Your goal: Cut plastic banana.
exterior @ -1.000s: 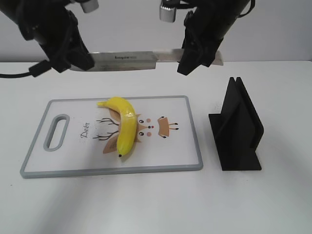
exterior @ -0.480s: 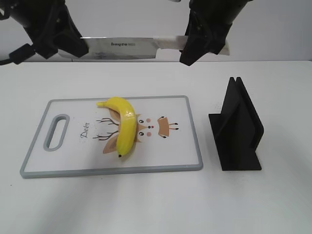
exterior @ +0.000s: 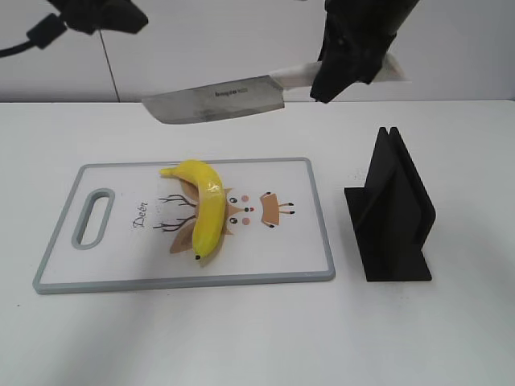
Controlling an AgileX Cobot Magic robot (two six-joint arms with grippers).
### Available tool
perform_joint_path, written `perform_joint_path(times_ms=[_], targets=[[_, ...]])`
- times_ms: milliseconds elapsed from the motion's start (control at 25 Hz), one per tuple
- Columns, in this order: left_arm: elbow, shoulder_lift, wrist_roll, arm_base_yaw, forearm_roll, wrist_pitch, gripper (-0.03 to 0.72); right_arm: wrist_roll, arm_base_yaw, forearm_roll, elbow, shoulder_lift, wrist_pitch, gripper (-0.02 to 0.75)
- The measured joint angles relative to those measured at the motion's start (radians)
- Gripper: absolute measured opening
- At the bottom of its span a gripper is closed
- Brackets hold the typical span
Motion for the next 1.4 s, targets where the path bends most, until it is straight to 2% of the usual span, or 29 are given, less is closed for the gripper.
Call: perform_joint_path(times_ms=[80, 200, 320, 480, 600, 720, 840, 1000, 1400], targets=[[0.000, -0.031, -0.148, 0.015, 0.019, -0.024, 0.626, 0.136, 0.000, -0.046, -0.029, 0.000, 0.005, 0.167], [0.000, -0.064, -0.429, 0.064, 0.109, 0.003, 0.620, 0.392, -0.008, -0.108, -0.072, 0.000, 0.005, 0.167], [-0.003, -0.073, -0.621, 0.127, 0.227, 0.121, 0.609, 0.559, -0.024, -0.119, -0.077, -0.009, 0.008, 0.167], [-0.022, -0.073, -0.861, 0.226, 0.321, 0.346, 0.596, 0.701, -0.046, -0.125, -0.078, -0.041, 0.009, 0.167], [-0.018, -0.075, -0.922, 0.295, 0.338, 0.492, 0.581, 0.793, -0.050, -0.128, -0.066, -0.084, 0.010, 0.167], [0.044, -0.105, -0.947, 0.328, 0.346, 0.515, 0.576, 0.903, -0.050, -0.143, -0.011, -0.143, 0.010, 0.167], [0.155, -0.177, -0.950, 0.333, 0.345, 0.520, 0.573, 1.054, -0.050, -0.222, 0.106, -0.218, -0.015, 0.167], [0.332, -0.334, -0.953, 0.333, 0.345, 0.524, 0.573, 1.226, -0.052, -0.339, 0.325, -0.335, -0.173, 0.167], [0.693, -0.833, -0.955, 0.333, 0.345, 0.404, 0.552, 1.370, -0.052, -0.331, 0.699, -0.433, -0.399, 0.167]])
